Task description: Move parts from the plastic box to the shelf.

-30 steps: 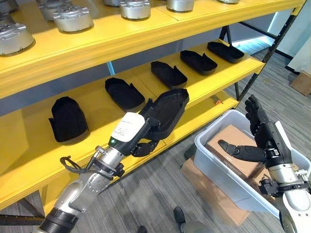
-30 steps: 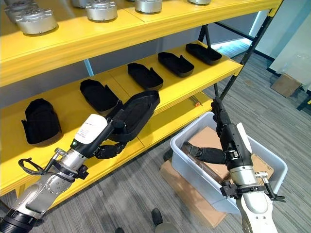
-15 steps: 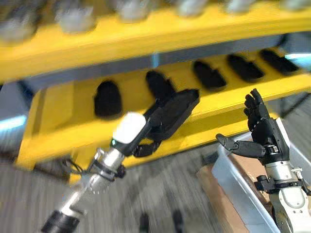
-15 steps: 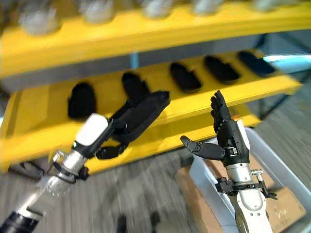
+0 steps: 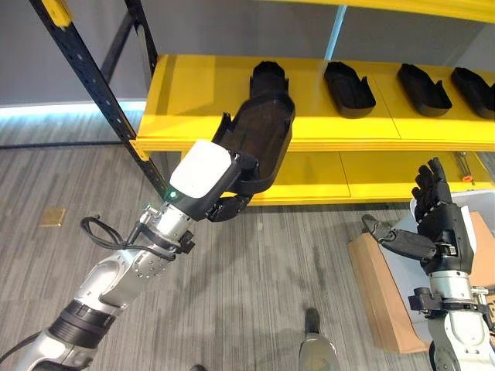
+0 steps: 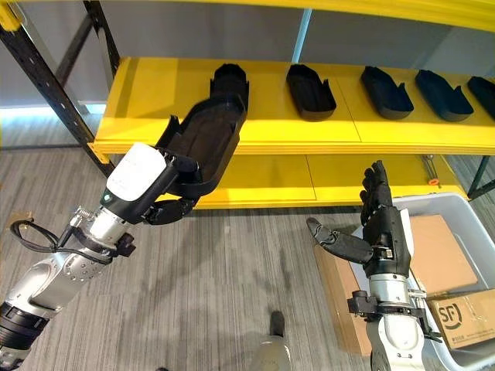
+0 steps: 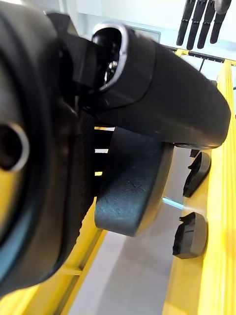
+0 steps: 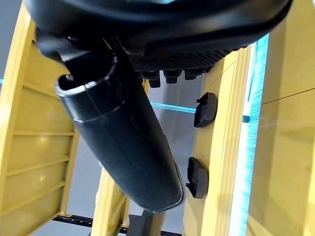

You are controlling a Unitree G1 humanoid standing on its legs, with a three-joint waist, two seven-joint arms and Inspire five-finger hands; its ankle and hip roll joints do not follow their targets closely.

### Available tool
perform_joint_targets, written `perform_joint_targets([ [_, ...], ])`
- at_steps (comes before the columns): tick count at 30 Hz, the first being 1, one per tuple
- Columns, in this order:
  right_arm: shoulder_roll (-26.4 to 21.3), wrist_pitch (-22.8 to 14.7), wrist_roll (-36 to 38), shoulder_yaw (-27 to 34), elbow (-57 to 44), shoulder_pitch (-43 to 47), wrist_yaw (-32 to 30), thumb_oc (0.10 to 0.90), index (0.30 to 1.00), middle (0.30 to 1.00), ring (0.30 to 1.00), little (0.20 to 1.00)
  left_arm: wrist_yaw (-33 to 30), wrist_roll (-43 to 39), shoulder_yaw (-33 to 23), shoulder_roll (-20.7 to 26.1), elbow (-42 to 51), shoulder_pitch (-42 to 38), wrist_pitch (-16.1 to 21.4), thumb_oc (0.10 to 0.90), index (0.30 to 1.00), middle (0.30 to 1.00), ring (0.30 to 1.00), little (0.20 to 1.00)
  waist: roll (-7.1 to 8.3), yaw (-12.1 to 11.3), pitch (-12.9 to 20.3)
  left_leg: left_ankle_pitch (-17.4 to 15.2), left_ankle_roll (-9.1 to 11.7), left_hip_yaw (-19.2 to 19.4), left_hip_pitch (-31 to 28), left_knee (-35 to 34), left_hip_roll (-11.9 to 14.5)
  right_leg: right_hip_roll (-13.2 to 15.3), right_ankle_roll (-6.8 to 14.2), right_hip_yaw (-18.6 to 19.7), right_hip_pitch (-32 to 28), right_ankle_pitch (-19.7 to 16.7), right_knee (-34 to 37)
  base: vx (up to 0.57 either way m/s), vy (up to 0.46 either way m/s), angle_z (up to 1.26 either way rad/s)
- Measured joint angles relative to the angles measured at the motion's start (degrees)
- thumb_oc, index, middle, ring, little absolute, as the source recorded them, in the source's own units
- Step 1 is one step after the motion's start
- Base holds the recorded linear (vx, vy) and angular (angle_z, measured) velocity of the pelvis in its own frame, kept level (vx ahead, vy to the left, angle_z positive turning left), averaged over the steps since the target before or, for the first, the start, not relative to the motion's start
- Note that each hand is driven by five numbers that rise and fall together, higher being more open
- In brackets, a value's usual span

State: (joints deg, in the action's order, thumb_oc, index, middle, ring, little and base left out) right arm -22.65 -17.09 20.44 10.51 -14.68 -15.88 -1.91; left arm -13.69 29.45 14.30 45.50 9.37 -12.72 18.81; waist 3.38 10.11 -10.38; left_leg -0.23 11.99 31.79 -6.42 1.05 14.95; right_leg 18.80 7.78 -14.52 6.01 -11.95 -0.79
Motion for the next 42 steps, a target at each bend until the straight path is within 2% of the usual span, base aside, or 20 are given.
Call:
perform_joint_targets([
  [3,-0.1,0.0,0.0,0.2,-0.2,-1.9,0.3,0.9,1.0,1.0,1.0,1.0,0.0,0.0,-3.7,-2.1,0.3,7.0,0.5,0.4,0.3,0.3,0.3,0.3,1.3,0.4,3.9,0.5,0.4,0.5,-0.9,-1.0,0.0,-0.4,0.2,0.0,-0.1,0.2,0.9,0.09,0.017,-0.13],
  [4,-0.1,0.0,0.0,0.2,-0.2,-2.5,0.4,0.9,1.0,1.0,1.0,1.0,0.0,0.0,-5.1,-1.9,0.3,8.6,0.2,0.4,0.3,0.3,0.3,0.3,2.34,0.5,5.0,0.6,0.3,0.9,-0.7,-0.9,0.0,-0.4,0.3,0.4,0.5,0.1,0.9,0.04,-0.001,-0.16],
  [7,0.0,0.0,0.0,0.2,-0.2,-3.1,0.4,0.9,1.0,1.0,1.0,1.0,0.0,0.0,-5.6,-1.9,0.2,8.9,-0.5,0.4,0.3,0.3,0.3,0.3,3.11,0.7,5.6,0.6,0.3,1.4,-0.7,-0.6,0.0,-0.4,1.0,1.4,1.0,0.1,0.9,0.04,0.001,-0.13],
  [10,0.8,0.0,0.0,0.2,0.5,-3.4,0.3,0.9,1.0,1.0,1.0,1.0,0.0,0.0,-5.7,-1.9,0.2,9.1,-0.9,0.4,0.3,0.3,0.3,0.3,2.87,0.7,5.8,0.8,0.4,1.8,-0.7,-0.5,0.0,-0.5,2.4,1.4,1.1,0.6,1.2,0.03,0.004,-0.09],
  [11,1.0,0.1,0.0,-0.1,2.2,-3.3,0.0,0.9,1.0,1.0,1.0,1.0,0.0,0.0,-5.7,-2.2,0.2,9.4,-0.9,0.4,0.3,0.3,0.3,0.3,2.1,0.7,6.0,1.5,0.5,1.9,-0.6,-1.1,0.2,-0.9,2.7,1.5,1.4,0.5,1.4,0.03,0.008,-0.05],
  [16,1.0,0.4,0.1,-0.3,2.6,-4.5,-0.1,0.9,1.0,1.0,1.0,1.0,0.0,0.1,-5.7,-4.2,0.2,9.7,-0.8,0.4,0.3,0.3,0.3,0.3,0.47,0.9,6.6,2.8,0.6,1.8,-0.9,-2.5,0.4,-1.5,2.7,1.5,1.6,0.3,1.5,0.0,0.002,-0.01],
  [28,0.9,0.4,0.2,-1.1,2.6,-4.2,0.2,0.9,1.0,1.0,1.0,1.0,-1.1,0.2,-6.3,-4.2,0.1,11.2,-1.0,0.4,0.3,0.3,0.3,0.3,0.87,0.4,6.9,3.8,0.3,1.5,-0.5,-3.1,1.0,-2.3,2.2,1.4,1.8,-0.3,2.0,0.0,0.003,0.0],
  [32,-0.4,0.6,0.5,-2.5,2.6,-2.6,-0.1,0.9,1.0,1.0,1.0,1.0,-1.9,0.2,-6.0,-3.9,-0.9,8.6,-1.0,0.4,0.3,0.3,0.3,0.3,1.24,-0.9,6.8,-0.4,-0.5,-2.7,6.8,7.5,3.1,-1.5,2.0,0.9,3.8,-0.5,1.0,0.02,0.144,0.18],
  [33,-0.4,0.8,0.5,-3.7,2.7,-1.2,0.0,0.9,1.0,1.0,1.0,1.0,-2.3,0.2,-5.7,-3.6,-1.8,8.0,-1.2,0.4,0.3,0.3,0.3,0.3,1.26,-1.1,6.7,-3.0,-1.6,-4.4,8.9,11.1,3.2,-0.8,2.1,0.6,4.0,-0.7,0.4,0.09,0.274,0.17],
  [34,0.4,0.8,0.5,-4.2,2.7,-0.6,0.2,0.9,1.0,1.0,1.0,1.0,-2.6,0.3,-5.2,-3.1,-2.7,7.3,-1.2,0.4,0.3,0.3,0.3,0.3,1.91,-1.3,6.2,-5.7,-1.4,-5.7,9.9,13.7,2.3,0.4,2.6,1.1,3.8,-0.8,0.0,0.08,0.338,0.16],
  [35,0.7,0.8,0.5,-4.2,2.7,-0.1,0.1,0.9,1.0,1.0,1.0,1.0,-3.1,0.3,-4.9,-2.2,-3.0,6.7,-1.2,0.4,0.3,0.3,0.3,0.3,2.32,-1.5,5.5,-7.9,-2.1,-7.1,11.1,16.7,1.6,1.4,3.1,1.2,3.8,-1.3,-0.5,0.01,0.268,0.04],
  [36,0.8,0.9,0.5,-4.3,2.7,0.4,0.1,0.9,1.0,1.0,1.0,1.0,-3.5,0.4,-4.8,-0.3,-3.1,6.0,-1.2,0.4,0.3,0.3,0.3,0.3,2.88,-1.0,4.0,-10.8,-3.9,-8.9,12.8,21.3,0.2,3.2,3.0,1.9,4.6,-3.0,-1.8,0.01,0.327,-0.03],
  [37,0.9,0.8,0.5,-4.3,2.6,1.0,-0.1,0.9,1.0,1.0,1.0,1.0,-3.6,0.7,-4.5,1.0,-3.7,4.6,-1.3,0.4,0.3,0.3,0.3,0.3,2.99,-0.6,3.1,-13.7,-4.9,-8.6,15.7,26.0,-0.4,4.6,2.5,3.2,6.5,-6.6,-2.5,0.05,0.446,-0.14],
  [38,1.3,0.9,0.5,-4.6,2.6,0.9,-0.3,0.9,1.0,1.0,1.0,1.0,-3.8,0.7,-4.1,1.0,-4.5,3.4,-1.3,0.4,0.3,0.3,0.3,0.3,2.85,-0.4,2.7,-15.2,-6.2,-8.1,17.3,28.2,-0.8,5.2,1.0,3.6,8.0,-10.8,-2.3,0.06,0.495,-0.18],
  [39,2.2,0.9,0.5,-4.8,2.6,0.8,-0.5,0.9,1.0,1.0,1.0,1.0,-4.3,0.7,-3.4,0.9,-5.2,1.7,-1.5,0.4,0.3,0.3,0.3,0.3,2.93,0.2,1.6,-16.2,-7.7,-7.8,18.3,30.2,-1.8,5.6,-3.6,3.6,9.1,-14.8,-2.5,0.06,0.366,-0.21],
  [40,2.1,1.2,0.5,-5.4,2.4,1.3,-0.8,0.9,1.0,1.0,1.0,1.0,-4.7,0.8,-2.8,0.9,-5.6,0.1,-2.2,0.4,0.3,0.3,0.3,0.3,2.67,0.6,-0.6,-17.6,-10.2,-9.4,19.3,31.8,-3.3,6.4,-8.2,2.5,11.6,-18.6,-5.3,0.07,0.234,-0.38],
  [41,2.6,1.7,0.3,-6.7,2.5,1.6,-0.9,0.9,1.0,1.0,1.0,1.0,-4.8,0.8,-2.6,0.6,-6.1,0.3,-2.4,0.4,0.3,0.3,0.3,0.3,2.9,0.4,-1.6,-18.1,-11.2,-7.7,18.2,31.4,-3.1,7.0,-8.0,1.3,14.0,-18.5,-9.5,0.1,0.117,-0.47],
  [42,2.5,1.8,0.2,-7.8,2.5,0.3,-0.9,0.9,1.0,1.0,1.0,1.0,-4.8,1.4,-2.5,-0.4,-6.6,1.2,-2.3,0.4,0.3,0.3,0.3,0.3,2.04,0.6,-1.9,-17.9,-11.5,-5.1,17.1,30.0,-2.7,7.6,-5.7,-1.0,14.6,-14.3,-12.9,0.14,0.172,-0.47],
])
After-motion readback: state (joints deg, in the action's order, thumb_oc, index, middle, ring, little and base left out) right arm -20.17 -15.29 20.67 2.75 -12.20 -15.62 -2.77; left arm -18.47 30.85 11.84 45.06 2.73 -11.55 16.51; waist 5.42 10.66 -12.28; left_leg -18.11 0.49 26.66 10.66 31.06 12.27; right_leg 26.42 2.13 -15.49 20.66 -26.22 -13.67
